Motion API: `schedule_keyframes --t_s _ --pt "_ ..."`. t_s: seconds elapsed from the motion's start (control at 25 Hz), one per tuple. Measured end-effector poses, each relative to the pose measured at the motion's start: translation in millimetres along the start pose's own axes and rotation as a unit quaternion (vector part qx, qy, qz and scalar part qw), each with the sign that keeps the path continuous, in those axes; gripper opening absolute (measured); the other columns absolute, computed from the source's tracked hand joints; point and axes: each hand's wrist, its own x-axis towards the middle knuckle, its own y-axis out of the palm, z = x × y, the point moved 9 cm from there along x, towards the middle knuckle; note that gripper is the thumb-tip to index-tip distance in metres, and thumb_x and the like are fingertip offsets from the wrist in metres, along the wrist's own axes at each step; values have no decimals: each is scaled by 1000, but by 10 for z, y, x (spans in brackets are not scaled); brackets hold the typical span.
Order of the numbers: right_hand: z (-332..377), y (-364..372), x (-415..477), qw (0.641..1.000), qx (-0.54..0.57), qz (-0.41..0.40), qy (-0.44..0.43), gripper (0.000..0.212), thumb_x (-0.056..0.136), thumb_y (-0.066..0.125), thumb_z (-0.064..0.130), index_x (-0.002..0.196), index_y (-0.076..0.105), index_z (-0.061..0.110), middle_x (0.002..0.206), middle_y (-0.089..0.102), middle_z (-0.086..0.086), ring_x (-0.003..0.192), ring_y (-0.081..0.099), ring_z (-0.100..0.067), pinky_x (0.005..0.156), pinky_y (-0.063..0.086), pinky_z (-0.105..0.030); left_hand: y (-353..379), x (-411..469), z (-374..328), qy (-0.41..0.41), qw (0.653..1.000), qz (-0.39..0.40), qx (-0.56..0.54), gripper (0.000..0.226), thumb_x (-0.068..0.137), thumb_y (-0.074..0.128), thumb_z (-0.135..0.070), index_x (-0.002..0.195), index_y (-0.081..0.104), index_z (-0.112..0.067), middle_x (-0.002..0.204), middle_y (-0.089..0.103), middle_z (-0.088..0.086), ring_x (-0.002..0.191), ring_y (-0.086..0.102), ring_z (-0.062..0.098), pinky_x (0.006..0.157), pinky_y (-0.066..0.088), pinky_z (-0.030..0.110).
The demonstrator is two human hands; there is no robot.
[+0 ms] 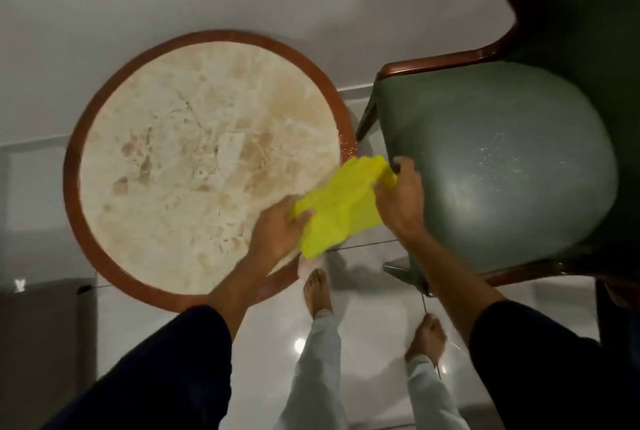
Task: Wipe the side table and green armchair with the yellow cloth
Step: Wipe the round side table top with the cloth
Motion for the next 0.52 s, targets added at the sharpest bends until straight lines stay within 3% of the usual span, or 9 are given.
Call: schedule_keyframes --t_s 0.08,0.16,0.32,0.52 --pt "189 353 -3 990 -118 -74 2 68 89 60 42 145 35 13 148 40 -22 135 39 -38 106 35 -47 -451 370 77 60 983 -125 122 47 93 43 -41 127 59 -12 128 63 18 116 60 33 100 48 45" --pt "336 874 -138 990 -130 -55 23 81 92 47 57 152 21 9 159 20 -24 147 19 -37 116 21 -50 -807 631 264 56 944 -211 248 52 95 36 -39 136 50 -11 145 49 18 132 47 35 107 35 52" --pt "523 1363 318 986 -142 -50 70 93 92 30 67 154 3 3 161 -2 -26 150 -4 -37 122 5 -52 -753 814 748 2 911 -210 355 59 102 24 -44 153 20 -15 163 16 15 151 15 29 119 11 55" --pt "1301 1513 1320 965 -232 -45 -114 75 98 26 54 155 8 8 163 3 -20 151 -1 -36 122 3 -56 -801 813 775 20 905 -257 339 55 102 22 -44 150 29 -17 161 27 11 149 22 25 119 15 52"
